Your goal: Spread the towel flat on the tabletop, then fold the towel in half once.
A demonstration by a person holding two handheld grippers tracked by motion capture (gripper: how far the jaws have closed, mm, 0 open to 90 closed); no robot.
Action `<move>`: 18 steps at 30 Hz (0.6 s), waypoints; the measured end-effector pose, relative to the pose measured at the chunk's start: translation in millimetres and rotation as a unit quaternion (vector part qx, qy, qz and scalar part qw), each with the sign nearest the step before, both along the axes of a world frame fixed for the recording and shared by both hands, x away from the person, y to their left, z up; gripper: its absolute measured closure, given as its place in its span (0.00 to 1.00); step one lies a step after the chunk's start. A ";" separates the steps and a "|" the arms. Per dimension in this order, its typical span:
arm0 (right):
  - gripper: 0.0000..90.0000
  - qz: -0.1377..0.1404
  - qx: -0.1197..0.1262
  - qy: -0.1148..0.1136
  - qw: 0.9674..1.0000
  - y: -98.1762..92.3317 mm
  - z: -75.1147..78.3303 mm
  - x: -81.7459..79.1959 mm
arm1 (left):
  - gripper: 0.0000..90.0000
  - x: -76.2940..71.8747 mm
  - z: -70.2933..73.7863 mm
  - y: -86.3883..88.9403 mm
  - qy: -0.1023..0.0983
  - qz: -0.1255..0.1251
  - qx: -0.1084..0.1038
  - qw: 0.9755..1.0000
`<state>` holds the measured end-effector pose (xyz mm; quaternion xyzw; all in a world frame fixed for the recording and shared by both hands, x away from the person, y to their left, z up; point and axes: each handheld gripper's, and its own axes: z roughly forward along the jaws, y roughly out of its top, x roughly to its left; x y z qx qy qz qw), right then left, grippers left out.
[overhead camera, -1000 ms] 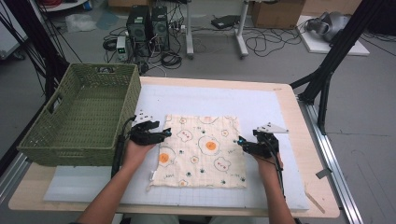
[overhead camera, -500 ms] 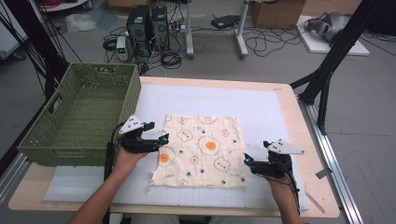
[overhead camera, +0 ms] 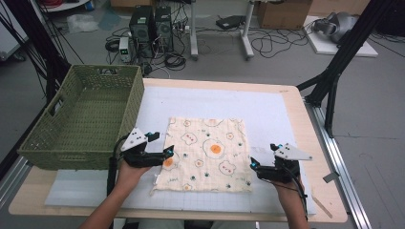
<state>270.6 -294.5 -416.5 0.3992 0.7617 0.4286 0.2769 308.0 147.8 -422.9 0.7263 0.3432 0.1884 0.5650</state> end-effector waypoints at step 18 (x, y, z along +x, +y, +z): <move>0.13 -0.003 -0.009 0.002 1.000 -0.9 -1.5 0.2 | 0.25 1.5 0.0 -1.1 0.002 0.001 0.005 1.000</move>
